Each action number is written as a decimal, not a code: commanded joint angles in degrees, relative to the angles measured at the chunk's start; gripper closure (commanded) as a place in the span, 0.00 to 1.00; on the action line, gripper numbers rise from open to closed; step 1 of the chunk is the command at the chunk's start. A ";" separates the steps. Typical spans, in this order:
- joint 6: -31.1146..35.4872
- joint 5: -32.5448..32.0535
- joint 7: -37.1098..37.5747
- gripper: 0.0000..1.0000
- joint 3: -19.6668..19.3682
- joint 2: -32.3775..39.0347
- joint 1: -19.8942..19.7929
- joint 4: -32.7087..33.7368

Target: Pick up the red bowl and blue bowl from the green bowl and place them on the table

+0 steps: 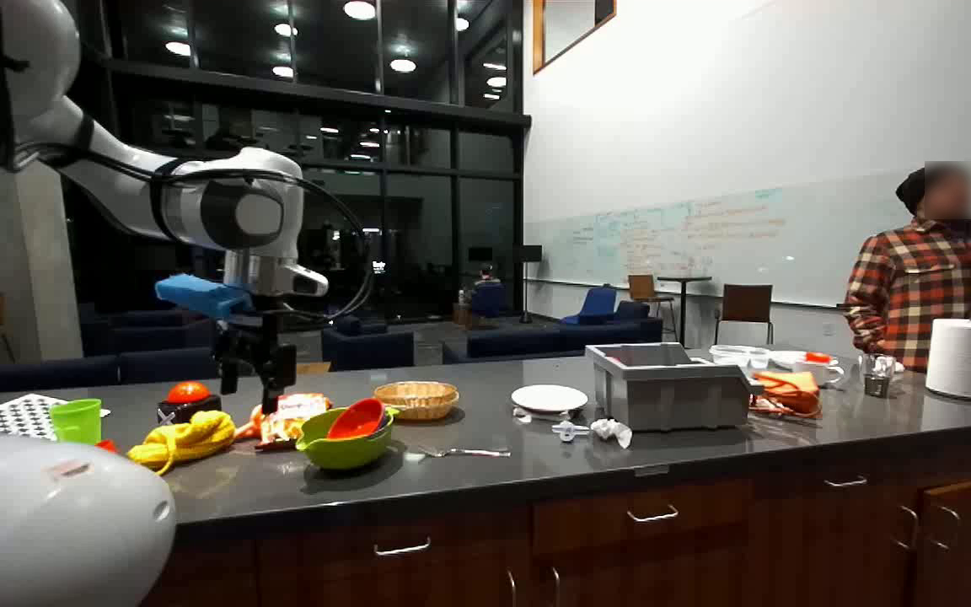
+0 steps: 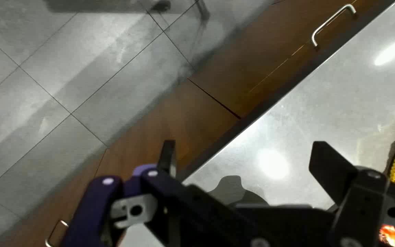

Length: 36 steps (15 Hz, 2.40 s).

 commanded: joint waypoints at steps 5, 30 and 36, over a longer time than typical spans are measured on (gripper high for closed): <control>-0.19 0.18 -0.19 0.00 0.31 -0.04 -0.41 0.10; 50.24 -27.88 5.83 0.00 9.21 27.73 -6.05 3.74; 49.90 -36.55 10.87 0.00 9.36 29.66 -7.37 6.31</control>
